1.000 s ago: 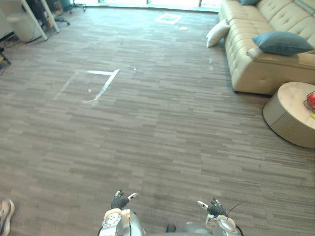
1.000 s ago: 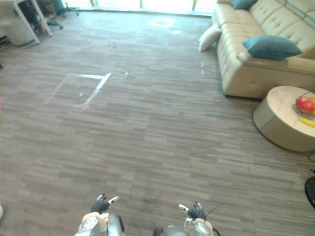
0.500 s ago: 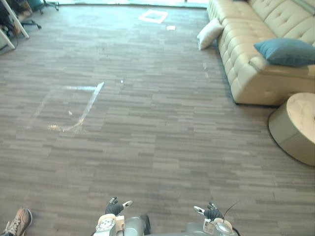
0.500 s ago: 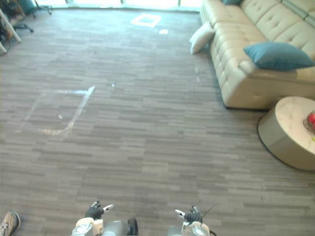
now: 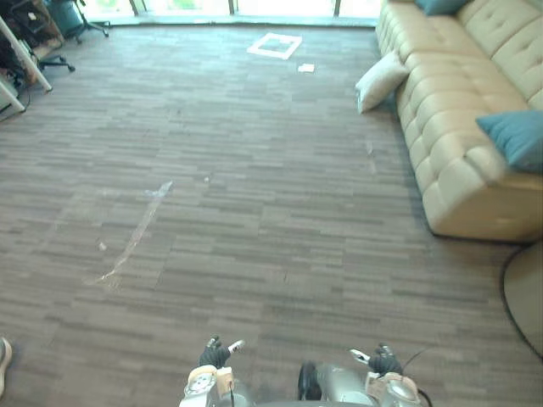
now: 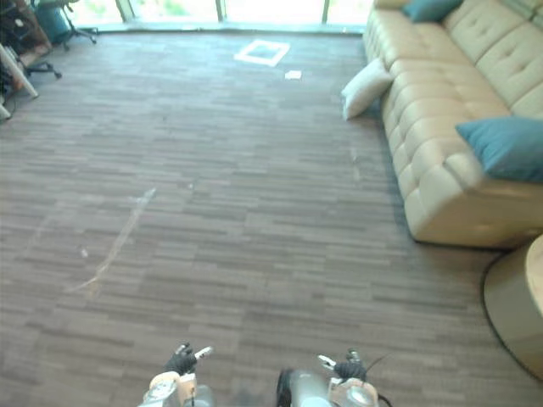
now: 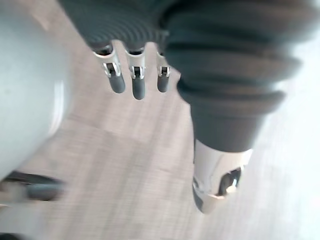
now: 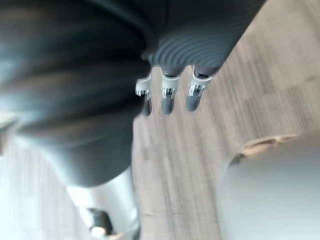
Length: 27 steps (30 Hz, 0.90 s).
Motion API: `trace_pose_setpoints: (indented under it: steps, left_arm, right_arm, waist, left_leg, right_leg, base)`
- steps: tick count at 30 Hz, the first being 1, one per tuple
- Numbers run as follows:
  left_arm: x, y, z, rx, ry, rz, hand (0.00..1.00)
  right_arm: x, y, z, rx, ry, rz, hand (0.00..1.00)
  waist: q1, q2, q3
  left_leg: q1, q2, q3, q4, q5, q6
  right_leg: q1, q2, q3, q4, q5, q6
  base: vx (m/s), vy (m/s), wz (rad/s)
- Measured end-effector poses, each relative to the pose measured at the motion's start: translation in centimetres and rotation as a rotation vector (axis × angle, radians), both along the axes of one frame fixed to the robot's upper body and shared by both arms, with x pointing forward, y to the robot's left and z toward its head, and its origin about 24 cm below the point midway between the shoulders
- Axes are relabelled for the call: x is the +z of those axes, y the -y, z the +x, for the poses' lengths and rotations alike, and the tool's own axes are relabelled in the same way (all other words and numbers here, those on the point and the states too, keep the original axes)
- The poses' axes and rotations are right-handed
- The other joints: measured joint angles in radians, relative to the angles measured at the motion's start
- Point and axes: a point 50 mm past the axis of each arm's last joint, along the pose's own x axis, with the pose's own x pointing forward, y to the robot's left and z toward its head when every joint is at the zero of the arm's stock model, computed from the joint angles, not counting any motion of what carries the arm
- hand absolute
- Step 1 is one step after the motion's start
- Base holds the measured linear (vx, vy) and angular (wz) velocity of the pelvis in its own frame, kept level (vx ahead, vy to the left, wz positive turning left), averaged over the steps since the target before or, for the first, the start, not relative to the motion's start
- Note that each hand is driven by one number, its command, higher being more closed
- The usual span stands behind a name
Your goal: Pick up cushions and gather them together orderly.
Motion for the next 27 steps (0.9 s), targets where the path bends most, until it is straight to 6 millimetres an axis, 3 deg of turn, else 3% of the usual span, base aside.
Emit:
trace_pose_setpoints:
  steps: [2,3,4,5,6,7,8,9,10,11,12,13,14,15,16,19,20,21,23,24,25,26,27]
  left_arm:
    - [0.3,-0.1,0.3,0.0,0.023,0.006,0.0]
    - [0.4,-0.1,0.4,-0.003,0.035,0.008,0.0]
    - [0.4,-0.1,0.5,0.0,0.043,0.006,0.0]
    - [0.4,0.0,0.5,0.002,0.044,0.003,0.0]
    - [0.5,0.0,0.5,0.0,0.046,0.003,0.0]
    - [0.5,-0.4,0.5,-0.009,0.044,0.016,0.0]
    - [0.5,-0.7,0.5,-0.016,0.04,0.028,0.0]
    - [0.5,-1.1,0.7,-0.037,0.032,0.045,0.0]
    - [0.4,-1.5,0.6,-0.038,0.027,0.052,0.0]
    - [0.3,-1.6,0.5,-0.04,0.018,0.056,0.0]
    - [0.1,-1.8,0.1,-0.047,-0.001,0.061,0.0]
    - [-0.2,-1.6,-0.3,-0.064,-0.024,0.06,0.0]
    - [-0.2,-1.6,-0.3,-0.068,-0.03,0.062,0.0]
    - [-0.2,-1.7,-0.1,-0.079,-0.034,0.068,0.0]
    - [-0.4,-1.4,-0.4,-0.079,-0.05,0.058,0.0]
    - [-0.6,-0.7,-0.8,-0.084,-0.063,0.037,0.0]
    - [-0.6,-0.6,-0.8,-0.084,-0.063,0.037,0.0]
    - [-0.6,-0.2,-0.5,-0.093,-0.063,0.026,0.0]
    - [-0.6,0.4,-0.2,-0.1,-0.061,0.013,0.0]
    - [-0.8,0.9,-0.6,-0.104,-0.078,0.002,0.0]
    - [-1.0,1.3,-1.0,-0.098,-0.09,-0.011,0.0]
    - [-1.1,1.8,-1.0,-0.101,-0.092,-0.028,0.0]
    - [-1.0,2.6,-0.7,-0.112,-0.081,-0.047,0.0]
  right_arm:
    - [-0.1,-0.4,-0.1,0.01,-0.005,0.007,0.0]
    - [-0.1,-0.4,0.1,0.01,-0.005,0.008,0.0]
    - [-0.1,-0.4,0.1,0.008,-0.006,0.01,0.0]
    - [-0.1,-0.4,0.1,0.007,-0.007,0.009,0.0]
    - [-0.2,-0.4,0.0,0.01,-0.012,0.009,0.0]
    - [-0.3,-0.5,-0.1,0.014,-0.026,0.009,0.0]
    - [-0.5,-1.1,-0.2,0.021,-0.042,0.027,0.0]
    - [-0.7,-1.8,-0.3,0.02,-0.046,0.045,0.0]
    - [-0.8,-1.9,-0.7,0.006,-0.059,0.054,0.0]
    - [-1.0,-1.9,-1.1,-0.004,-0.067,0.058,0.0]
    - [-1.1,-1.8,-1.5,-0.01,-0.076,0.056,0.0]
    - [-0.9,-1.3,-1.5,-0.009,-0.069,0.04,0.0]
    - [-0.9,-1.3,-1.3,-0.006,-0.061,0.037,0.0]
    - [-0.7,-1.4,-1.2,0.002,-0.045,0.036,0.0]
    - [-0.5,-0.9,-1.1,0.002,-0.031,0.022,0.0]
    - [0.1,-0.4,-0.6,-0.008,0.029,0.0,0.0]
    - [0.2,-0.4,-0.6,-0.008,0.03,0.0,0.0]
    - [0.4,-0.1,-0.3,-0.017,0.045,-0.006,0.0]
    - [0.4,0.4,-0.3,-0.043,0.046,-0.008,0.0]
    - [0.5,1.0,-0.2,-0.059,0.046,-0.02,0.0]
    - [0.6,1.5,0.0,-0.061,0.044,-0.031,0.0]
    - [0.5,1.9,-0.1,-0.081,0.034,-0.034,0.0]
    - [0.6,2.5,-0.4,-0.096,0.031,-0.045,0.0]
  waist:
    - [0.004,-0.002,-0.005]
    - [0.008,0.0,-0.006]
    - [0.023,-0.002,-0.006]
    - [0.031,0.0,-0.007]
    - [0.047,0.004,-0.01]
    - [0.058,-0.003,-0.015]
    - [0.058,-0.019,-0.027]
    - [0.04,-0.051,-0.036]
    - [0.04,-0.064,-0.035]
    - [0.04,-0.07,-0.037]
    - [0.04,-0.079,-0.044]
    - [0.029,-0.07,-0.046]
    - [0.025,-0.07,-0.04]
    - [0.017,-0.092,-0.031]
    - [0.007,-0.077,-0.023]
    - [-0.017,-0.06,-0.022]
    - [-0.018,-0.06,-0.022]
    - [-0.024,-0.058,-0.023]
    - [-0.03,-0.058,-0.022]
    - [-0.046,-0.028,-0.021]
    - [-0.036,-0.001,-0.02]
    - [-0.032,0.004,-0.015]
    - [-0.048,-0.005,-0.01]
  left_leg:
    - [-0.093,-0.01,0.065,-0.192,-0.033,0.017]
    - [-0.123,-0.045,0.084,-0.379,-0.034,0.019]
    - [-0.121,-0.111,0.078,-0.657,0.01,0.004]
    - [-0.121,-0.13,0.075,-0.761,0.043,-0.008]
    - [-0.143,-0.154,0.052,-0.886,0.13,-0.023]
    - [-0.148,-0.172,0.041,-0.875,0.233,0.011]
    - [-0.154,-0.198,0.041,-0.87,0.239,0.064]
    - [-0.16,-0.22,0.056,-0.836,0.216,0.103]
    - [-0.165,-0.227,0.057,-0.749,0.154,0.129]
    - [-0.15,-0.236,0.059,-0.726,0.131,0.137]
    - [-0.095,-0.25,0.061,-0.724,0.085,0.142]
    - [0.005,-0.26,0.055,-0.782,0.003,0.12]
    - [0.031,-0.268,0.056,-0.794,-0.006,0.114]
    - [0.11,-0.292,0.055,-0.82,-0.043,0.12]
    - [0.201,-0.293,0.056,-0.853,-0.084,0.124]
    - [0.36,-0.278,0.052,-0.925,-0.151,0.1]
    - [0.361,-0.278,0.052,-0.925,-0.152,0.1]
    - [0.425,-0.268,0.044,-0.956,-0.182,0.087]
    - [0.5,-0.265,0.021,-1.014,-0.206,0.074]
    - [0.557,-0.236,-0.006,-1.039,-0.201,0.069]
    - [0.568,-0.215,-0.006,-1.04,-0.173,0.044]
    - [0.585,-0.214,-0.03,-1.026,-0.103,0.003]
    - [0.607,-0.23,-0.063,-0.982,-0.039,0.004]
  right_leg:
    - [0.098,-0.003,0.011,-0.081,-0.021,0.022]
    - [0.14,-0.014,0.019,-0.108,-0.033,0.041]
    - [0.188,-0.038,0.04,-0.135,-0.054,0.064]
    - [0.207,-0.045,0.051,-0.152,-0.061,0.074]
    - [0.245,-0.056,0.082,-0.188,-0.072,0.093]
    - [0.273,-0.069,0.12,-0.217,-0.074,0.099]
    - [0.28,-0.093,0.135,-0.219,-0.072,0.099]
    - [0.261,-0.134,0.151,-0.198,-0.036,0.114]
    - [0.25,-0.154,0.2,-0.122,0.02,0.153]
    - [0.241,-0.158,0.215,-0.069,0.043,0.158]
    - [0.181,-0.171,0.237,0.119,0.1,0.18]
    - [0.043,-0.176,0.265,0.432,0.238,0.234]
    - [0.001,-0.184,0.27,0.53,0.245,0.237]
    - [-0.123,-0.204,0.263,0.748,0.182,0.2]
    - [-0.216,-0.202,0.225,0.827,0.113,0.149]
    - [-0.385,-0.174,0.101,0.726,0.019,0.134]
    - [-0.386,-0.174,0.1,0.723,0.018,0.133]
    - [-0.45,-0.153,0.025,0.494,0.021,0.126]
    - [-0.476,-0.127,-0.049,0.147,0.134,0.104]
    - [-0.451,-0.089,-0.047,0.136,0.255,-0.002]
    - [-0.446,-0.088,-0.055,0.179,0.228,-0.007]
    - [-0.451,-0.121,-0.048,0.285,0.158,-0.019]
    - [-0.476,-0.178,-0.053,0.457,0.111,-0.046]
  base:
    - [0.57,0.013,-0.06]
    - [0.62,0.117,-0.26]
    - [0.63,0.15,-0.36]
    - [0.66,0.219,-0.61]
    - [0.68,0.265,-0.76]
    - [0.7,0.279,-0.71]
    - [0.75,0.294,-0.28]
    - [0.75,0.304,0.02]
    - [0.73,0.306,0.11]
    - [0.67,0.298,-0.04]
    - [0.77,0.325,-0.09]
    - [0.75,0.311,-0.08]
    - [0.7,0.233,-0.01]
    - [0.51,0.1,0.02]
    - [0.5,0.069,-0.01]
    - [0.53,0.03,-0.02]
    - [0.48,-0.023,0.17]
    - [0.53,-0.07,0.33]
    - [0.8,-0.151,0.63]
    - [0.79,-0.14,0.51]
    - [0.84,-0.135,0.5]
    - [0.8,-0.173,0.44]
    - [0.9,-0.277,0.78]
